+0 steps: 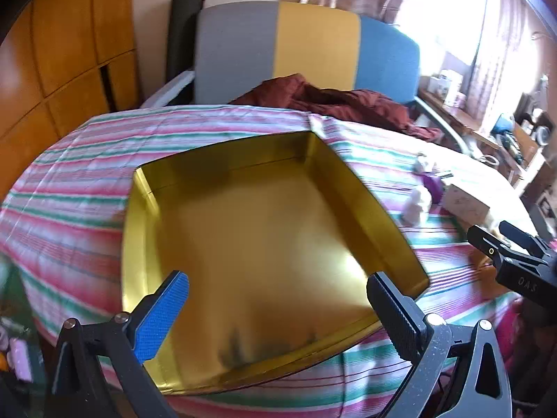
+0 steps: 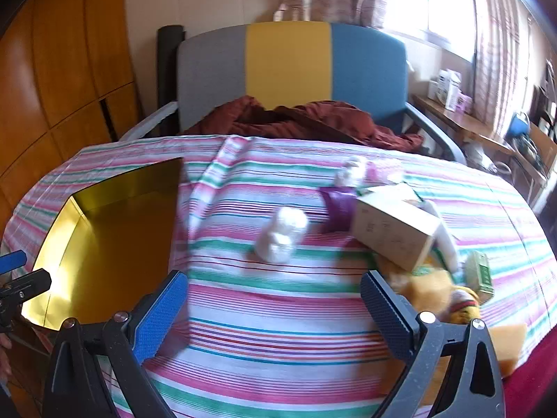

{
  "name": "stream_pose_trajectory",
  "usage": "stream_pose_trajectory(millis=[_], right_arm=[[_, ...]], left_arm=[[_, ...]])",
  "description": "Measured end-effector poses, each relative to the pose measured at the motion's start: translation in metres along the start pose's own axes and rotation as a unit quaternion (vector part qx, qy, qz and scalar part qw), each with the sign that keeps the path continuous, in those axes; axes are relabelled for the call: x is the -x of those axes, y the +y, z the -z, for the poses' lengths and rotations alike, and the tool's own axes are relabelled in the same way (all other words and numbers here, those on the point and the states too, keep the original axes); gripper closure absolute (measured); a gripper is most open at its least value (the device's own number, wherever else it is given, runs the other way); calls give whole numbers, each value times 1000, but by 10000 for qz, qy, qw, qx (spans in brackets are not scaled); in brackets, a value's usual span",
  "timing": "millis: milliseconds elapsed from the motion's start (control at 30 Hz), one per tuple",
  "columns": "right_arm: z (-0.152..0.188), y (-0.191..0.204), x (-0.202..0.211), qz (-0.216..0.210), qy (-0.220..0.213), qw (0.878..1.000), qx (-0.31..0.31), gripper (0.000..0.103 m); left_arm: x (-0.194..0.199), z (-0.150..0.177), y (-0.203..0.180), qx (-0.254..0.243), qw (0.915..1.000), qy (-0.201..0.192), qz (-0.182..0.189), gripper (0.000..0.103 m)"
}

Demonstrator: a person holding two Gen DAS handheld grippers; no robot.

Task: Organize objects
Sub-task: 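Move both tools from the gold tray toward the pile of items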

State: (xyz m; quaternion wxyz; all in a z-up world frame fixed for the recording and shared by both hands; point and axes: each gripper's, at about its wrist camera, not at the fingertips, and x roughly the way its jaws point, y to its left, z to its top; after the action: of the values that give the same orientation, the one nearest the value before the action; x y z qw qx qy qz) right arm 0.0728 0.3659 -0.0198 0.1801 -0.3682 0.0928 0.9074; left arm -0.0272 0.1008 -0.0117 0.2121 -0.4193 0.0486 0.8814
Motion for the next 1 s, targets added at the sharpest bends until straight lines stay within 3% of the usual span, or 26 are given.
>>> stream_pose_trajectory(millis=[333,533,800,1000], right_arm=[[3,-93,40,645,20,9963,-571,2],[8,-169,74,1232,22,9844,-1254,2],[19,-216,102,1680,101,9750,-1453,2],[34,-238,106,1806,252,9676,-1747,2]], left_arm=[[-3,-14,-40,-631,9957,-174,661,0],[-14,-21,-80,-1026,9880,99,1151,0],[-35,-30,-161,-1672,9660,496,1907,0],[-42,-24,-232,-2140,9344,830,2724,0]])
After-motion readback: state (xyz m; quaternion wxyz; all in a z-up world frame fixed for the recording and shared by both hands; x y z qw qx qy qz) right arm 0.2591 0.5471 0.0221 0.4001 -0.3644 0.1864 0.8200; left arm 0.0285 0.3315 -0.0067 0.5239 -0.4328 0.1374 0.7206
